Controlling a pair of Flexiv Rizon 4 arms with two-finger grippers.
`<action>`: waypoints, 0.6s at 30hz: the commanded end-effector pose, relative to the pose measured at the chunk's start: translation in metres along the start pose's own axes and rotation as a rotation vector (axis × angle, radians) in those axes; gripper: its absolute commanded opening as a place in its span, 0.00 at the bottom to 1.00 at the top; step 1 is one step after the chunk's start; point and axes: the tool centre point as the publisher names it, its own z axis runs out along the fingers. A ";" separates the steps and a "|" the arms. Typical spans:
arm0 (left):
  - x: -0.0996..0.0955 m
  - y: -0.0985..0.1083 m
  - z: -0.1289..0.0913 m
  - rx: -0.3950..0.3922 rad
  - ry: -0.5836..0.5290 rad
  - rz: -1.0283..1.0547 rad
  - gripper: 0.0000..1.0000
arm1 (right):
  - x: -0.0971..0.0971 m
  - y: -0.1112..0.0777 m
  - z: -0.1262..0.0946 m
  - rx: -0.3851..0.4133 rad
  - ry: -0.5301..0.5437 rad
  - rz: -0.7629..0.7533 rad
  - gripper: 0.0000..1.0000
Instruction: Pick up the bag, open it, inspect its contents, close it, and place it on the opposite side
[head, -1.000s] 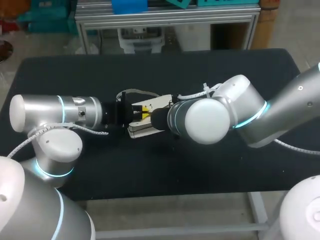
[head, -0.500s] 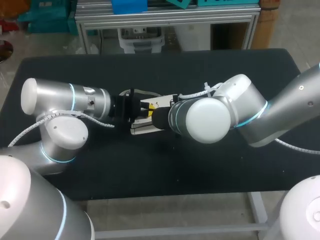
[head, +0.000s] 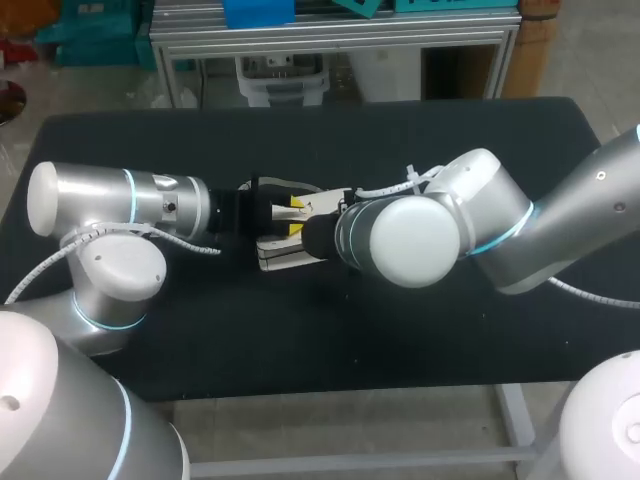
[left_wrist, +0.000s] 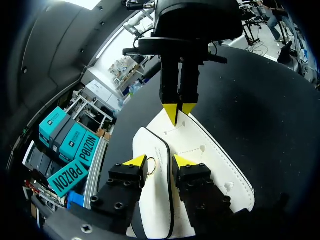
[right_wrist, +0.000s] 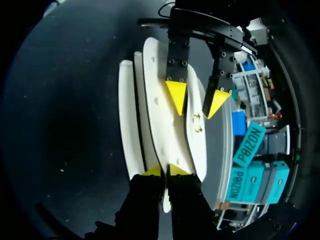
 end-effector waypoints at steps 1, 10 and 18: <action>0.001 0.001 -0.007 0.030 -0.009 -0.001 0.37 | 0.003 -0.003 0.001 -0.009 -0.064 0.001 0.00; -0.004 -0.002 -0.024 0.128 0.025 -0.046 0.40 | 0.004 -0.003 -0.001 -0.010 -0.064 0.006 0.00; -0.014 -0.007 -0.038 0.177 0.032 -0.097 0.53 | 0.004 -0.002 -0.016 -0.016 -0.082 0.012 1.00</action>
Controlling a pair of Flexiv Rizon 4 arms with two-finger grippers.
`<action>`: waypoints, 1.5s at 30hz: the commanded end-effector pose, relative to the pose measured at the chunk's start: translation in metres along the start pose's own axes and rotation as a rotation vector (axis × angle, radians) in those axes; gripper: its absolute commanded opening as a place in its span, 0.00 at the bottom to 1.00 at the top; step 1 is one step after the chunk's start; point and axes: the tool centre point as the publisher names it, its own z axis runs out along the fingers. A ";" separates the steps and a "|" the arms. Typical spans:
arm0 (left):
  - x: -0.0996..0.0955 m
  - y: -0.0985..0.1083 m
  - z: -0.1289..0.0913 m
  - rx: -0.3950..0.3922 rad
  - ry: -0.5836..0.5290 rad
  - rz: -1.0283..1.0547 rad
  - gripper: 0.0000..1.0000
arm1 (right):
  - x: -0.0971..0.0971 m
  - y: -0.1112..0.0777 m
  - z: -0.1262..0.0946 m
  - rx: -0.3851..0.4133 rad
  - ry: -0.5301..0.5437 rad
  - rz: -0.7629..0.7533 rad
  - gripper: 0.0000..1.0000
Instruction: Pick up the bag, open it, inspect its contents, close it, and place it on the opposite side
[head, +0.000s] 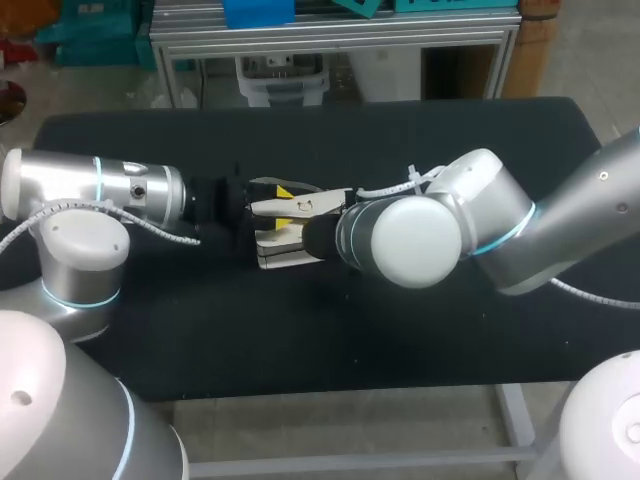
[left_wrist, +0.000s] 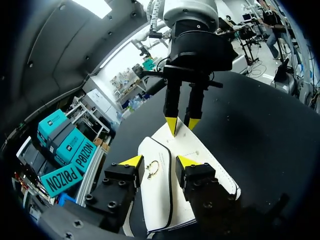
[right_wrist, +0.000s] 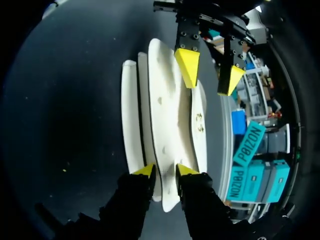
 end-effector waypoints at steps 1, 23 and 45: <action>-0.004 0.000 -0.009 0.018 0.001 -0.019 0.55 | 0.002 -0.002 -0.015 -0.022 -0.090 0.001 1.00; -0.048 -0.003 -0.021 -0.252 0.039 -0.605 1.00 | -0.066 -0.031 -0.051 -0.119 0.250 0.133 1.00; -0.062 0.029 -0.046 -0.618 0.134 -1.024 1.00 | -0.107 -0.055 -0.057 -0.196 0.717 0.214 1.00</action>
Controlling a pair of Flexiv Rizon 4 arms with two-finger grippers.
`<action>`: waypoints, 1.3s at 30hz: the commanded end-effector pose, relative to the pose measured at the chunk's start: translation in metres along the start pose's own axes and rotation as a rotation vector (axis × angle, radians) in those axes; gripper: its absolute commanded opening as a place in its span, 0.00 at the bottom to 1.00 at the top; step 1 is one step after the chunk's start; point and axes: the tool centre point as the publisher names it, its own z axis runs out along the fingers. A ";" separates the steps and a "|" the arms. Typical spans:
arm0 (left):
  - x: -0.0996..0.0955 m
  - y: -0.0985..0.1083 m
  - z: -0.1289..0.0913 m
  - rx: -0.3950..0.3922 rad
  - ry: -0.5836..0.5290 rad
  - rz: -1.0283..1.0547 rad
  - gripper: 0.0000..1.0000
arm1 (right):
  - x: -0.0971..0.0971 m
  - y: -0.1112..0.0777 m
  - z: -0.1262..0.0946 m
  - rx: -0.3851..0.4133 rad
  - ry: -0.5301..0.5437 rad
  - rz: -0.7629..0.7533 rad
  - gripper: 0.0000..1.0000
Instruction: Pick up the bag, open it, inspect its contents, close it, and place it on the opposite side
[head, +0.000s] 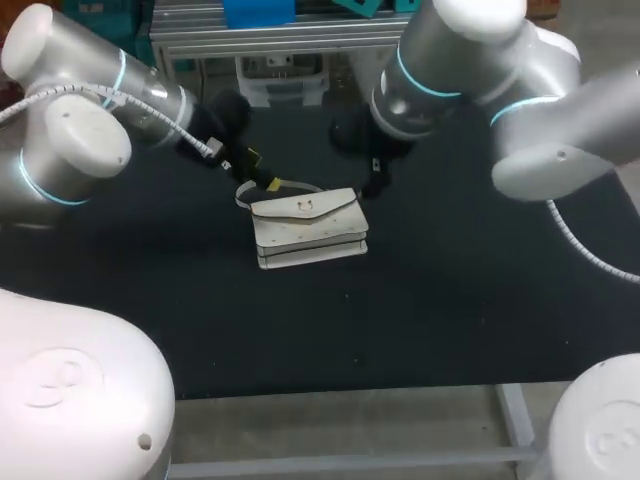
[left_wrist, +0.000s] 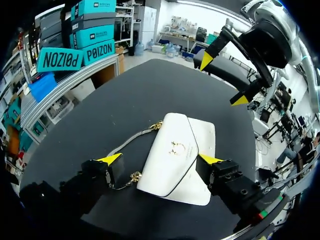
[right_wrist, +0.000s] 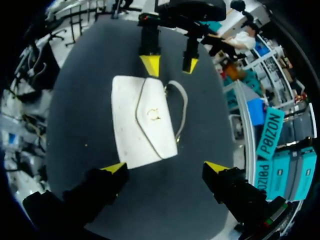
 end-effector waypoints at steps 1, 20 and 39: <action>-0.010 0.000 -0.007 -0.182 -0.014 -0.068 1.00 | -0.011 -0.021 -0.005 -0.128 0.358 0.062 1.00; -0.010 0.000 -0.007 -0.182 -0.014 -0.068 1.00 | -0.012 -0.031 -0.013 -0.136 0.419 0.138 1.00; -0.001 -0.018 -0.003 -0.125 -0.170 -1.108 1.00 | -0.038 -0.017 -0.010 -0.077 0.551 1.071 1.00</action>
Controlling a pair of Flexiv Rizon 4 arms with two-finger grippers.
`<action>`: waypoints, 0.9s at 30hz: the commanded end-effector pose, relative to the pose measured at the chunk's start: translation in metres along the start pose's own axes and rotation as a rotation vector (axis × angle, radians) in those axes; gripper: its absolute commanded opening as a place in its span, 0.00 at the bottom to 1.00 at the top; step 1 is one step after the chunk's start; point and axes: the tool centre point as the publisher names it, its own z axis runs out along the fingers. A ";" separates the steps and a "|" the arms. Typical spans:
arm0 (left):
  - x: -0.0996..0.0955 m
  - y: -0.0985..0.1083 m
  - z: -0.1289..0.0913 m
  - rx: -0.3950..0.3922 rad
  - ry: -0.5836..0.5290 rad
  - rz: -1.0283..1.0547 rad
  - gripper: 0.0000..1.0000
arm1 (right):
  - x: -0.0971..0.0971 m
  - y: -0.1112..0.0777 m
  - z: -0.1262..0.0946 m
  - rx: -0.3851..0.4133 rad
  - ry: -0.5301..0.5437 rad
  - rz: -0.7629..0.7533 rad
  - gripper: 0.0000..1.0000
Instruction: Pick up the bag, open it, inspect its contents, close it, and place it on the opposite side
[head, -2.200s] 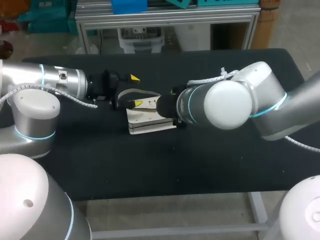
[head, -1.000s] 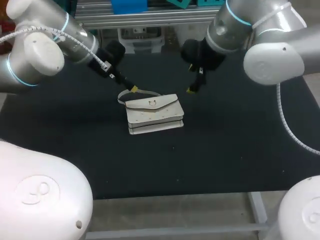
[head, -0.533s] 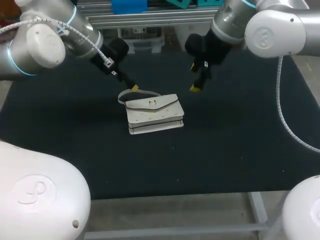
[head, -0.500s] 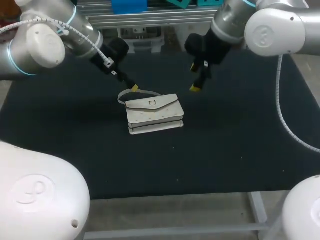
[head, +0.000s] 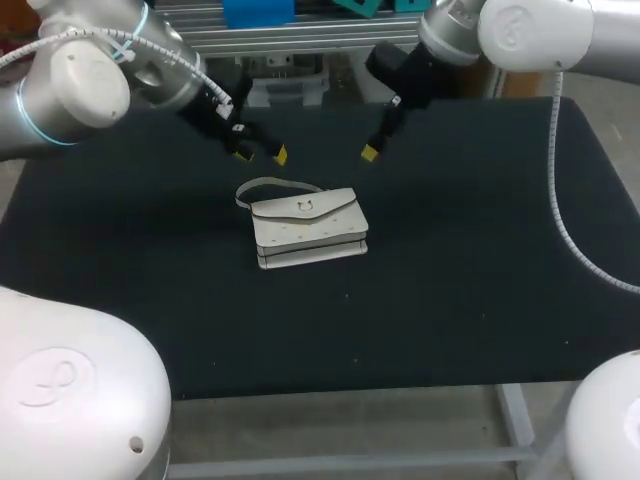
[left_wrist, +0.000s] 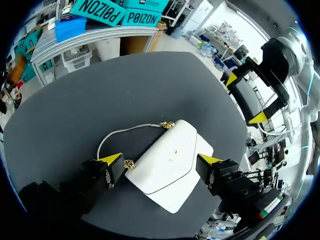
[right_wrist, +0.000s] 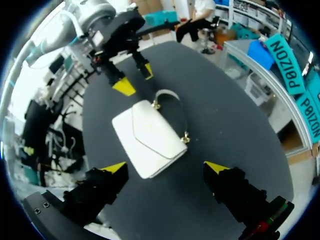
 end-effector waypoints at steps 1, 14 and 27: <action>0.004 0.006 0.003 0.028 -0.108 -0.648 1.00 | -0.003 0.001 -0.001 -0.038 0.111 0.517 1.00; 0.001 0.033 0.011 0.187 -0.183 -0.983 1.00 | 0.008 -0.020 0.001 -0.097 -0.081 0.785 1.00; 0.000 0.035 0.012 0.242 -0.248 -0.993 1.00 | 0.013 -0.027 0.002 -0.136 -0.020 0.764 1.00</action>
